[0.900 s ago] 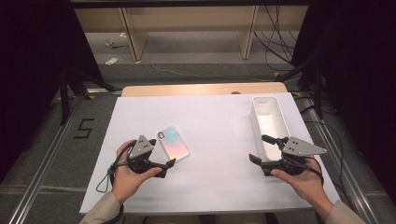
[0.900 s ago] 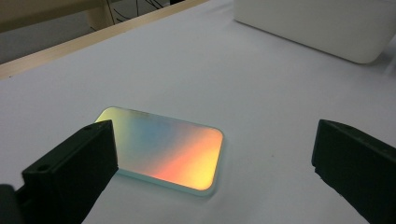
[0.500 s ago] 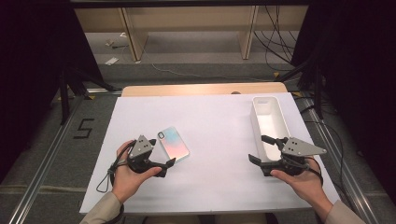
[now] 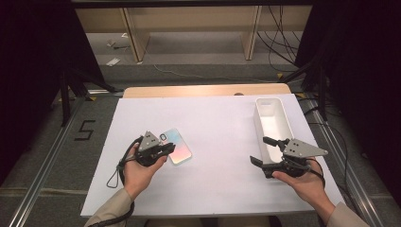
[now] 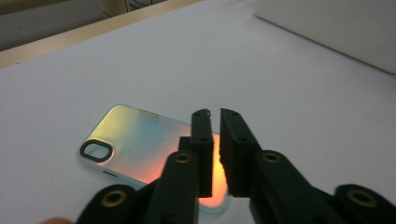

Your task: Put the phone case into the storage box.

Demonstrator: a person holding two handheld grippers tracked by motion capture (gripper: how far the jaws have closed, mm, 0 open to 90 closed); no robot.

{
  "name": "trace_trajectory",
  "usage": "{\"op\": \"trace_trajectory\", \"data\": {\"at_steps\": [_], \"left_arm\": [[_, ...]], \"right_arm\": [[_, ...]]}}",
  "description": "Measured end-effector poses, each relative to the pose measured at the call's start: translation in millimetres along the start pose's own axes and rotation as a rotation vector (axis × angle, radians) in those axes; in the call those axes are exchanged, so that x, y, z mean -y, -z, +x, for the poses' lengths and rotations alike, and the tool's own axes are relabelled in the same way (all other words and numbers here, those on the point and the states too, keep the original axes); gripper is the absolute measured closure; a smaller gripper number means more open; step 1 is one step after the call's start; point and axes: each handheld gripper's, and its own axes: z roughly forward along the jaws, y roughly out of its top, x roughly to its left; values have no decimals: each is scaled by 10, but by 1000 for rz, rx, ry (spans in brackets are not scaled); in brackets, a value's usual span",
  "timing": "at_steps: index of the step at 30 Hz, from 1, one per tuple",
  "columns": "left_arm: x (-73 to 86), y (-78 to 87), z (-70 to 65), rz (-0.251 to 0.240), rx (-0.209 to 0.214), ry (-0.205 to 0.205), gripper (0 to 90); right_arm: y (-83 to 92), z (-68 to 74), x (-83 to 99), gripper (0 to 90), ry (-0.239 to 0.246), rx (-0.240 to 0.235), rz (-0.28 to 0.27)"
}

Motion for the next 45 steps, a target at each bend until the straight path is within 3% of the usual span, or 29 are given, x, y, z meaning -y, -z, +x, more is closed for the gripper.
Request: {"op": "trace_trajectory", "data": {"at_steps": [2,8,11,15,22,37,45], "left_arm": [[-30,-121,-25,49,4,-4,897],[-94,-336,-47,95,-5,2,898],[-96,-524,-66,137,-2,14,898],[-111,-638,-100,152,7,9,898],[-96,-878,-159,189,-28,-18,898],[-56,-1018,-220,260,-27,-36,899],[-63,-997,-239,278,-23,-35,899]], "right_arm": [[-3,-1,-2,182,1,0,-4],[2,-10,2,182,-4,4,-1],[-1,-13,6,182,-5,3,-1],[2,-17,8,181,-7,1,-1],[-1,-15,13,181,-7,-1,1],[0,-19,19,181,-10,-3,4],[0,-19,21,180,-12,-6,3]]}}
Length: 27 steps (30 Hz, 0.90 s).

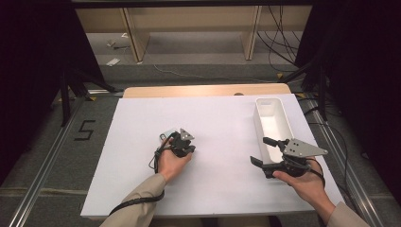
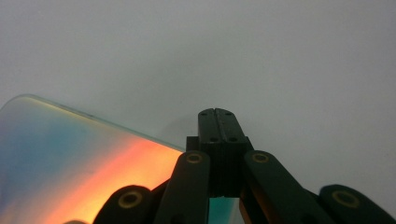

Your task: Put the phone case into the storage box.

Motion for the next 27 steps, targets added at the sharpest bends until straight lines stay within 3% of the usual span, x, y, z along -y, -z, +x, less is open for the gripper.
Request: {"op": "trace_trajectory", "data": {"at_steps": [27], "left_arm": [[198,252,18,78,26,7,899]], "right_arm": [[-1,-5,13,179,-1,2,7]]}}
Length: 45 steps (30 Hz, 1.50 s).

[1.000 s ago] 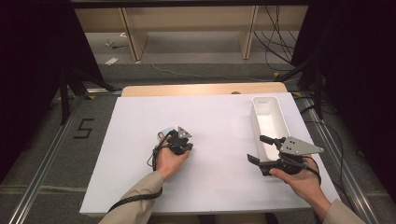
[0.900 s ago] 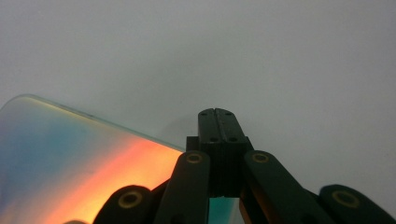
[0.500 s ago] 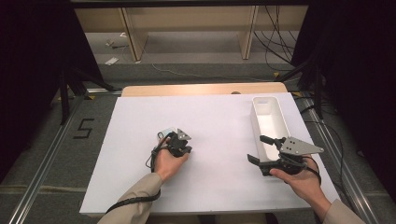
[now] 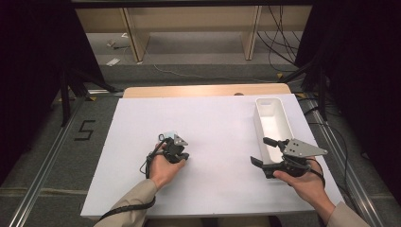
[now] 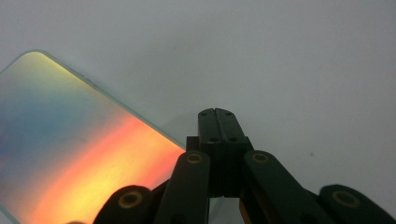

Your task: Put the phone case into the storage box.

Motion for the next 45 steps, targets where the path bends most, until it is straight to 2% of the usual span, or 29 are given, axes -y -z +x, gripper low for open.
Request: {"op": "trace_trajectory", "data": {"at_steps": [10,11,19,20,29,36,45], "left_arm": [[146,110,64,33,-8,8,899],[191,136,105,38,-2,24,899],[305,244,237,56,-19,40,899],[336,268,271,56,-20,57,899],[409,334,362,64,-28,83,899],[491,410,465,73,-58,99,899],[543,455,536,78,-71,122,899]], "right_arm": [[2,-3,1,179,1,3,-2],[2,-3,1,179,1,2,-2],[1,-2,1,178,1,2,-2],[1,-4,2,178,0,3,0],[0,-1,1,178,0,1,4],[8,-9,2,178,2,3,3],[15,-13,3,178,5,0,8]]}}
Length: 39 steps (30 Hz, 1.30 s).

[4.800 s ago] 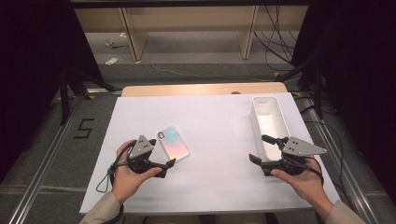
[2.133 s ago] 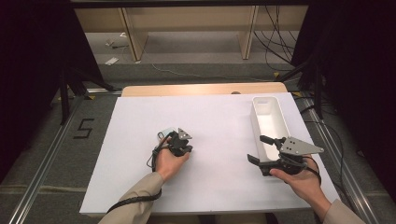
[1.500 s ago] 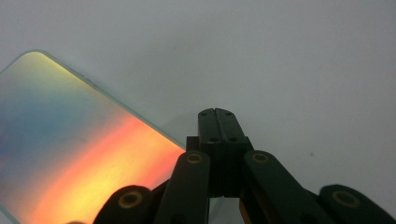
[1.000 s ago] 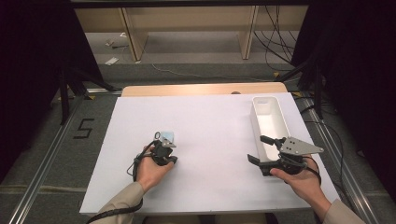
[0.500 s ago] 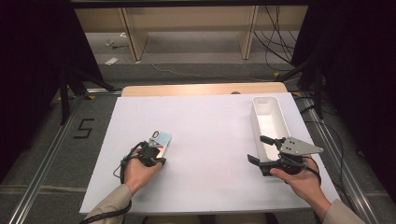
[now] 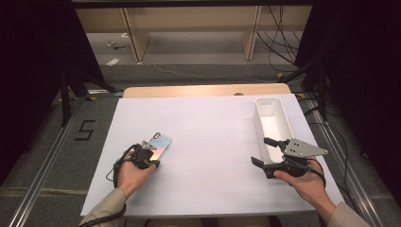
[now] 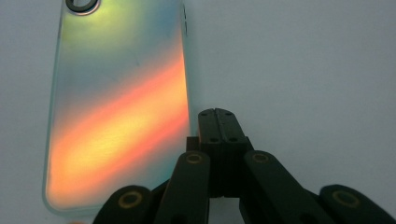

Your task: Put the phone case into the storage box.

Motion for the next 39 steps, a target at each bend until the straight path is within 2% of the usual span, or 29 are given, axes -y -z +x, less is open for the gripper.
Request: {"op": "trace_trajectory", "data": {"at_steps": [7,15,26,29,31,32,34,35,36,39], "left_arm": [[0,5,28,6,7,18,899],[-7,4,11,12,-9,7,898],[-19,11,21,22,-3,19,877],[-39,42,10,13,0,17,829],[-69,76,0,-6,1,11,760],[-88,92,-5,-19,2,6,760],[-128,105,-15,-44,-17,4,681],[-152,107,-16,-53,-23,-3,614],[-178,107,-16,-62,-31,-8,614],[-288,109,3,-63,-56,-12,453]], "right_arm": [[1,-4,6,178,0,-2,-1],[-5,3,7,177,-1,-3,-1],[-12,7,10,176,0,-6,3],[-12,6,9,176,0,-7,3],[-12,4,10,176,-1,-6,3],[-14,4,10,176,-3,-5,0],[-13,5,9,176,-3,-6,2],[-14,4,10,176,-1,-6,4],[-14,4,10,176,-1,-6,4],[-14,-1,8,176,-3,-5,3]]}}
